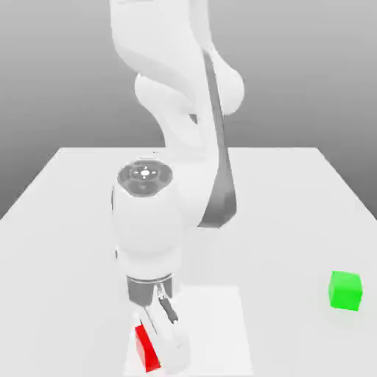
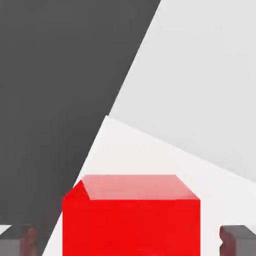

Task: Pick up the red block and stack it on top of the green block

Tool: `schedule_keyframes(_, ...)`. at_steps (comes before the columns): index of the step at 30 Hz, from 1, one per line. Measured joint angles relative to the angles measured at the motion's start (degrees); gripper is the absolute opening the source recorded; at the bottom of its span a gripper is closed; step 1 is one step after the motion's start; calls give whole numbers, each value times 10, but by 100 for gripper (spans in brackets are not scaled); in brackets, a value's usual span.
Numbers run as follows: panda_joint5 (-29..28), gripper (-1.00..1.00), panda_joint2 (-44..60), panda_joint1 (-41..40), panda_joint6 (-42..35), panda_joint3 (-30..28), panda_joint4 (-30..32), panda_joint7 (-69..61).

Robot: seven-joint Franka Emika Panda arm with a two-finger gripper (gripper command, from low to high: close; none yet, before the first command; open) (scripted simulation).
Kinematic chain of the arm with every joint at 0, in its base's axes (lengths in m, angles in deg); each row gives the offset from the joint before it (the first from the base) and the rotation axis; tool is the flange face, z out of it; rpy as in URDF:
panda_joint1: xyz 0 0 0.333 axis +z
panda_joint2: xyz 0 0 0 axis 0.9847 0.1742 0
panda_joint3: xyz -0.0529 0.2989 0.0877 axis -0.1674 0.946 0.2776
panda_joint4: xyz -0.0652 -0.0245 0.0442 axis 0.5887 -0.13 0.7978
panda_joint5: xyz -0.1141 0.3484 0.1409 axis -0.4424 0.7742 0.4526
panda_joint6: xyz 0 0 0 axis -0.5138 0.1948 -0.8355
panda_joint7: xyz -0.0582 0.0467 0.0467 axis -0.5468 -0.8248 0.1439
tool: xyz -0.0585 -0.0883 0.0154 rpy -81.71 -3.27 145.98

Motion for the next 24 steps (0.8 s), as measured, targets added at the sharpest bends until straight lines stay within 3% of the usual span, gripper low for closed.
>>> schedule_keyframes(4,-1,-100,4,1,4,-2,-1,1)
schedule_keyframes(9,41,-100,-84,-13,-69,25,14,-30)
schedule_keyframes(17,58,-100,-143,104,-100,156,39,-27)
schedule_keyframes(21,63,-100,-167,210,-115,226,51,-23)
schedule_keyframes(24,57,-100,-170,256,-114,248,56,-13)
